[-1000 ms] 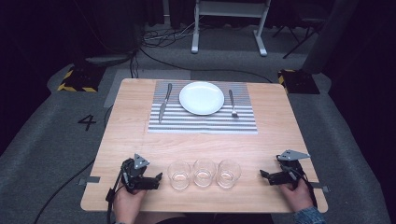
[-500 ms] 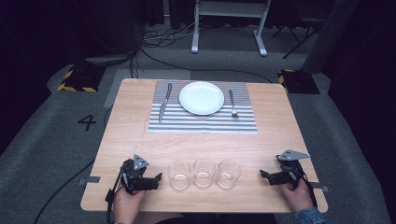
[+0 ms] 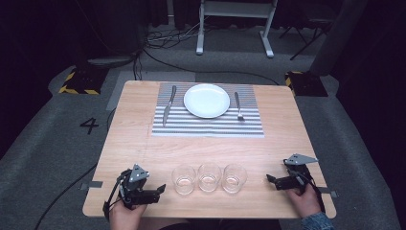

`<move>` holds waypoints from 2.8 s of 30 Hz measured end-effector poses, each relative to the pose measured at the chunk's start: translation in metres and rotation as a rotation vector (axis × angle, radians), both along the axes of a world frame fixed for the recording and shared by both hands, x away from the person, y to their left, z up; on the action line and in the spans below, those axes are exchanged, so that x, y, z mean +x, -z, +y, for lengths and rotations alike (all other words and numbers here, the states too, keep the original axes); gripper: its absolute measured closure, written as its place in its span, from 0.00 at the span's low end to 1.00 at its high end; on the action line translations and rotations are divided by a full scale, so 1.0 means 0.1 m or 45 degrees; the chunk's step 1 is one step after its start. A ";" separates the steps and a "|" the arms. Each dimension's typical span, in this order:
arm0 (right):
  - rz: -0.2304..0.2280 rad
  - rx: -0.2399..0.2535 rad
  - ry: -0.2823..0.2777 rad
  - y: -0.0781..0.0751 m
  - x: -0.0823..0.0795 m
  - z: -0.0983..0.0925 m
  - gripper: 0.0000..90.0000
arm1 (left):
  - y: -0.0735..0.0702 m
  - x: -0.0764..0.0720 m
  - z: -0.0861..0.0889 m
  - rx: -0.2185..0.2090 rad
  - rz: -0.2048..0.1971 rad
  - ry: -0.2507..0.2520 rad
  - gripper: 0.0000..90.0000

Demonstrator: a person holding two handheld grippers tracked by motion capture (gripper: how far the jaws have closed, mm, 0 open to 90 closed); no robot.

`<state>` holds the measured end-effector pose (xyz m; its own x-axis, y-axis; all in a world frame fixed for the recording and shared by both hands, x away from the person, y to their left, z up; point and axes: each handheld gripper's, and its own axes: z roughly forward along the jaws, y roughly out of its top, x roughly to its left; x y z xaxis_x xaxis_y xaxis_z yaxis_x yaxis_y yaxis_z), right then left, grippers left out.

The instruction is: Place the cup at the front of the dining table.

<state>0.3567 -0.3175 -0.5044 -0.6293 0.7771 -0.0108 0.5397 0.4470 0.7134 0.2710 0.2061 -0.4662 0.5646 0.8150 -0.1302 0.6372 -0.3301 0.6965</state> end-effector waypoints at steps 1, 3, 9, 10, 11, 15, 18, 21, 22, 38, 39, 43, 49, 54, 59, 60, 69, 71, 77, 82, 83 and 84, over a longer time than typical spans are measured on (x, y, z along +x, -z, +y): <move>0.000 0.000 0.000 0.00 0.00 0.00 0.01 | -0.04 -0.03 -0.01 -0.002 -0.012 0.014 0.24; 0.000 0.000 0.000 0.00 0.00 0.00 0.01 | -0.09 -0.10 -0.05 -0.001 -0.033 0.037 0.24; 0.000 0.000 0.000 0.00 0.00 0.00 0.01 | -0.19 -0.22 -0.20 -0.030 -0.074 0.107 0.23; 0.000 0.000 0.000 0.00 0.00 0.00 0.01 | -0.21 -0.24 -0.24 -0.034 -0.106 0.115 0.23; 0.000 0.000 0.000 0.00 0.00 0.00 0.01 | -0.22 -0.25 -0.27 -0.045 -0.132 0.120 0.23; 0.000 0.000 0.000 0.00 0.00 0.00 0.01 | -0.21 -0.22 -0.39 -0.105 -0.191 0.165 0.23; 0.000 0.000 0.000 0.00 0.00 0.00 0.01 | -0.17 -0.16 -0.46 -0.107 -0.175 0.164 0.18; 0.000 0.000 0.000 0.00 0.00 0.00 0.01 | -0.10 -0.09 -0.53 -0.121 -0.157 0.153 0.17; 0.000 0.000 0.000 0.00 0.00 0.00 0.01 | -0.08 -0.06 -0.55 -0.124 -0.162 0.148 0.17; -0.004 0.001 0.022 0.00 -0.01 0.01 0.01 | 0.06 0.11 -0.80 -0.045 -0.173 0.142 0.21; -0.003 -0.001 0.022 0.00 -0.01 0.01 0.01 | 0.05 0.12 -0.80 -0.034 -0.177 0.141 0.21; -0.001 0.001 0.024 0.00 -0.02 0.01 0.01 | 0.04 0.12 -0.81 -0.020 -0.170 0.141 0.21; -0.003 -0.001 0.023 0.00 -0.02 0.01 0.01 | 0.00 0.15 -0.82 -0.027 -0.121 0.134 0.22; -0.001 0.000 0.026 0.00 -0.02 0.01 0.01 | -0.07 0.17 -0.79 -0.010 -0.106 0.132 0.22; -0.004 0.001 0.032 0.00 -0.02 0.01 0.01 | -0.13 0.20 -0.74 -0.018 -0.092 0.115 0.22; -0.005 0.002 0.031 0.00 -0.02 0.01 0.01 | -0.15 0.21 -0.73 -0.018 -0.091 0.115 0.22; -0.005 0.002 0.032 0.00 -0.02 0.01 0.01 | -0.26 0.31 -0.66 -0.048 -0.103 0.098 0.22; -0.005 0.001 0.034 0.00 -0.02 0.01 0.01 | -0.29 0.33 -0.65 -0.032 -0.107 0.099 0.22; -0.007 -0.001 0.041 0.00 -0.02 0.01 0.01 | -0.35 0.39 -0.61 -0.047 -0.101 0.090 0.22; -0.005 0.001 0.039 0.00 -0.02 0.01 0.01 | -0.40 0.44 -0.61 -0.040 -0.098 0.098 0.22; -0.006 0.001 0.040 0.00 -0.02 0.01 0.01 | -0.41 0.45 -0.61 -0.048 -0.098 0.098 0.22; -0.005 0.001 0.040 0.00 -0.02 0.01 0.01 | -0.43 0.46 -0.60 -0.050 -0.094 0.099 0.22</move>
